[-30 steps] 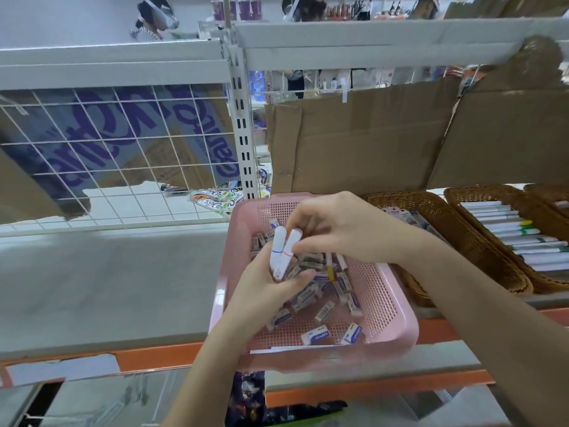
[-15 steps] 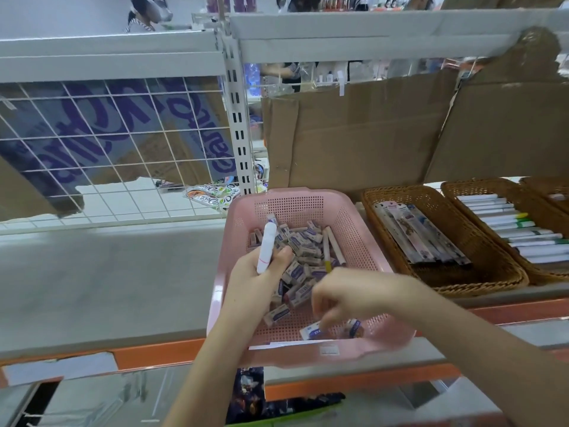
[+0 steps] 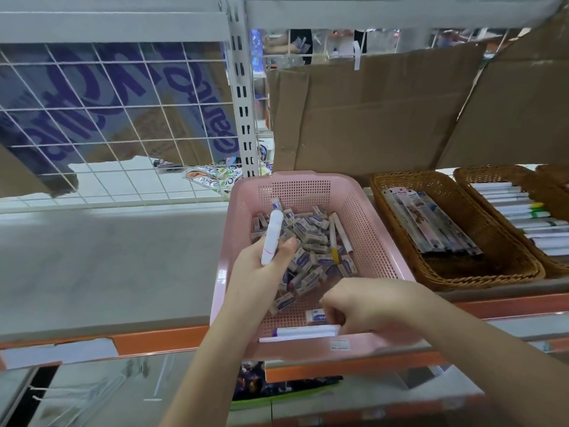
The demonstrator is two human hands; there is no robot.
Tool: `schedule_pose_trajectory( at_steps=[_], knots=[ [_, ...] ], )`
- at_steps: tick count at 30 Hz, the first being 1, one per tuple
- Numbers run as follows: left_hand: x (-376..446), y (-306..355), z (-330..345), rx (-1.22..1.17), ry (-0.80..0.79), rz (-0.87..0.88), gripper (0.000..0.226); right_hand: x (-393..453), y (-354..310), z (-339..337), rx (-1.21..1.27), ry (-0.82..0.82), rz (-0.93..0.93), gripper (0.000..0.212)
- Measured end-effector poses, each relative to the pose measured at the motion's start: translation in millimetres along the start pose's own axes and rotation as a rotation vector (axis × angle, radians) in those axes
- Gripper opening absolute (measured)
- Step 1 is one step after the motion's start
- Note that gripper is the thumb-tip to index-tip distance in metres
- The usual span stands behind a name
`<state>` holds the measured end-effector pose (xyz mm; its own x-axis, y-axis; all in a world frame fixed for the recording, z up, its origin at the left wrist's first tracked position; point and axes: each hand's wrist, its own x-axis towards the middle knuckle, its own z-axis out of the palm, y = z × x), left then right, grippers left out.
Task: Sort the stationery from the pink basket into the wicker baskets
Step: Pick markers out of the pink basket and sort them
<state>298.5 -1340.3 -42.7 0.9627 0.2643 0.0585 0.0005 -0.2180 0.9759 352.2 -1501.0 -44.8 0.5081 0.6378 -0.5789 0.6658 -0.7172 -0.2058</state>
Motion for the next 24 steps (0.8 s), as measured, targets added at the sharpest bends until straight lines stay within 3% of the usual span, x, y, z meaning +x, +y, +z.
schedule_pose_trajectory(
  at_steps=[6,13,18,21,24],
  knots=[
    [1,4,-2,-0.032,-0.021,-0.002,0.043,0,11,-1,0.114,0.035,-0.018,0.020],
    [1,4,-2,0.006,-0.052,0.088,0.035,-25,13,-41,0.208,0.360,-0.094,0.013],
    [3,1,-4,-0.045,-0.173,0.154,0.051,-45,-6,-74,0.371,0.565,-0.197,0.013],
    [4,1,-4,-0.070,-0.249,0.155,0.026,-47,-21,-80,0.463,0.628,-0.239,0.018],
    [4,1,-3,-0.099,-0.248,0.183,0.027,-43,-34,-79,0.520,0.666,-0.264,0.024]
  ],
)
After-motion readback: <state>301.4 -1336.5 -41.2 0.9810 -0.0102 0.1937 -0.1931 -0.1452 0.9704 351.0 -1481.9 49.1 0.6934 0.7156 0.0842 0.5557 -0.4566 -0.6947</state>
